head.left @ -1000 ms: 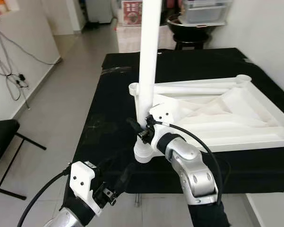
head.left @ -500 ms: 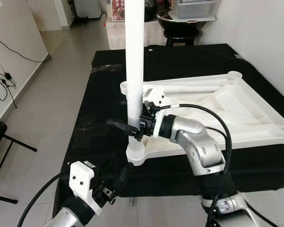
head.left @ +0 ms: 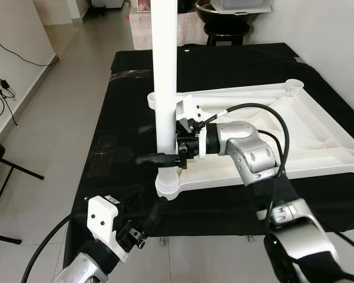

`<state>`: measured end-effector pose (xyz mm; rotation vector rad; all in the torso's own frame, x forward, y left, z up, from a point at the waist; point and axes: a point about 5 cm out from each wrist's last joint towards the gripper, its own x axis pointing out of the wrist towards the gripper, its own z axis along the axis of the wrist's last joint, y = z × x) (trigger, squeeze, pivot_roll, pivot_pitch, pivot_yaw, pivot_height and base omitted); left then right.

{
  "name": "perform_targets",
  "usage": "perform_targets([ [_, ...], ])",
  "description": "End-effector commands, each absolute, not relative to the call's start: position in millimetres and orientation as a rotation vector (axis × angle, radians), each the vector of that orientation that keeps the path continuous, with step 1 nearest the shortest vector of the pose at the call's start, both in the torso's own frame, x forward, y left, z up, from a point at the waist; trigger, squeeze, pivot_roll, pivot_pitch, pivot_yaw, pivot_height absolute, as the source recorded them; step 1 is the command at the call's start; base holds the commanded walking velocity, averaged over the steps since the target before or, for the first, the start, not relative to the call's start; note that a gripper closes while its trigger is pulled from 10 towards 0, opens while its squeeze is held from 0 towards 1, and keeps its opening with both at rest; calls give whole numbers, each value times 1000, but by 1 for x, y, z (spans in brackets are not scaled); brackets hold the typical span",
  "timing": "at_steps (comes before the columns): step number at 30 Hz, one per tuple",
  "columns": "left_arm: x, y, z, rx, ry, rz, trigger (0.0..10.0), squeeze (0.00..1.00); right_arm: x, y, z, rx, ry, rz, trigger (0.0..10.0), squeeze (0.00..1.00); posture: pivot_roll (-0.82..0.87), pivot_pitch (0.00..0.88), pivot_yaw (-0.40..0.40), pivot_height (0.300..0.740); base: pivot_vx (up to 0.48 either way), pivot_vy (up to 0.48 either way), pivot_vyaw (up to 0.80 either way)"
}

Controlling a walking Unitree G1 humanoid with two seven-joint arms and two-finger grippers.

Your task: Building children table

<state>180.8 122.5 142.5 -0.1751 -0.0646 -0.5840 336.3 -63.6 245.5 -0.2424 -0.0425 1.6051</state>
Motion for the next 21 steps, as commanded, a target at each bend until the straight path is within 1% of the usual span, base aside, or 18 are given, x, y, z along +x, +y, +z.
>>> perform_targets([
  [1, 180, 123, 141, -175, -61, -574, 10000, 0, 332, -58, 245, -262, -40, 1690, 0, 0, 74, 105, -19, 740, 0, 0, 0],
  [7, 180, 123, 141, -176, -61, -576, 10000, 0, 332, -60, 243, -259, -33, 1706, 0, 0, 70, 105, -18, 740, 0, 0, 0],
  [9, 180, 122, 141, -176, -62, -575, 10000, 0, 335, -63, 235, -261, -25, 1638, 0, 0, 69, 106, -18, 740, 0, 0, 0],
  [15, 180, 123, 141, -176, -63, -573, 10000, 0, 338, -65, 231, -250, -25, 1565, 0, 0, 64, 108, -13, 740, 0, 0, 0],
  [16, 179, 123, 141, -175, -64, -572, 10000, 0, 342, -61, 220, -211, 8, 1363, 0, 0, 66, 110, -21, 740, 0, 0, 0],
  [17, 179, 123, 141, -175, -64, -572, 10000, 0, 342, -61, 220, -211, 8, 1363, 0, 0, 66, 110, -21, 740, 0, 0, 0],
  [18, 179, 124, 142, -174, -65, -570, 10000, 0, 351, -66, 205, -190, 53, 943, 0, 0, 64, 111, -15, 740, 0, 0, 0],
  [19, 180, 125, 142, -172, -65, -570, 10000, 0, 341, -68, 188, -187, 96, 712, 0, 0, 63, 111, 1, 740, 0, 0, 0],
  [20, 181, 126, 141, -170, -64, -571, 10000, 0, 330, -69, 179, -182, 112, 579, 0, 0, 51, 101, 7, 740, 0, 0, 0],
  [21, 181, 126, 141, -170, -64, -571, 10000, 0, 330, -69, 179, -182, 112, 579, 0, 0, 51, 101, 7, 740, 0, 0, 0],
])
